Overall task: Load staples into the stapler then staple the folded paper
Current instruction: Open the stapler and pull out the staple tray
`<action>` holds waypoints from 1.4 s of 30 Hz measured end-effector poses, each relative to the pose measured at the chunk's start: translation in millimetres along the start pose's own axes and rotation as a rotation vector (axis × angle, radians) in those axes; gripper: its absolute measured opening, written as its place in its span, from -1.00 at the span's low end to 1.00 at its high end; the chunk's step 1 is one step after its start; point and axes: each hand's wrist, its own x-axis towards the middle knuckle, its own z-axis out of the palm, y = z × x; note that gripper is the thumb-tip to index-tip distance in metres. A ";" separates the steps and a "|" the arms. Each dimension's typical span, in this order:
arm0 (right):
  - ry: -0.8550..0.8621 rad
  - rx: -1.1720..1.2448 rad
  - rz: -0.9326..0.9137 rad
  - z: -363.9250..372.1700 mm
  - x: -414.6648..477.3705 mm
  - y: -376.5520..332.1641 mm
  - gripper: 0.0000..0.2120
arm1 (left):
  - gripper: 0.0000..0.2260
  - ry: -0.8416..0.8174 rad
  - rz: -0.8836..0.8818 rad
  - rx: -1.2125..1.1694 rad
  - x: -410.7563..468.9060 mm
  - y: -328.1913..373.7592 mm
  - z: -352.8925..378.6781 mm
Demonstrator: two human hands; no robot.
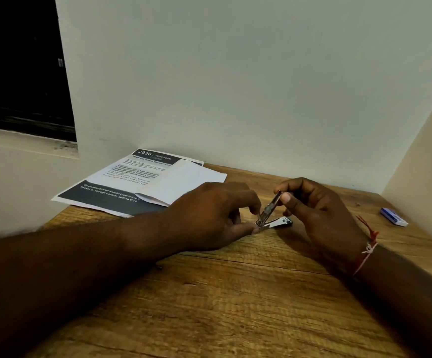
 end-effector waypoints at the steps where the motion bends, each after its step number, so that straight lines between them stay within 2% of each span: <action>1: 0.004 0.006 -0.002 -0.1 -0.1 -0.4 -0.88 | -0.80 0.004 0.002 0.001 -0.3 -0.2 0.3; 4: 0.001 0.010 -0.014 0.4 -0.5 -1.1 -0.88 | -0.86 0.007 0.028 0.042 -1.4 -0.7 0.1; 9: -0.011 -0.007 -0.015 0.9 0.5 -0.1 -0.86 | -0.78 0.028 0.040 0.035 -2.4 -1.6 -0.7; 12: 0.003 0.009 0.006 -0.2 1.8 2.8 -0.86 | -0.91 -0.023 0.063 0.010 0.2 -4.8 -1.2; 17: 0.028 0.002 0.039 -3.6 3.5 6.8 -0.86 | -0.85 -0.063 -0.025 -0.069 0.3 -8.3 -0.3; 25: 0.061 -0.209 0.043 -7.2 6.7 2.3 -0.80 | -0.76 -0.097 -0.107 -0.116 -0.1 -3.9 -2.2; 31: 0.039 -0.309 0.077 -10.3 8.8 3.3 -0.90 | -0.70 -0.097 -0.126 -0.087 -0.7 1.9 -4.8; 35: -0.023 -0.265 0.177 -14.0 9.0 5.4 -0.86 | -0.67 -0.095 -0.135 -0.085 -1.2 4.1 -4.7; 42: -0.073 -0.240 0.222 -18.7 10.7 4.4 -0.85 | -0.67 -0.116 -0.139 -0.080 0.1 5.6 -5.1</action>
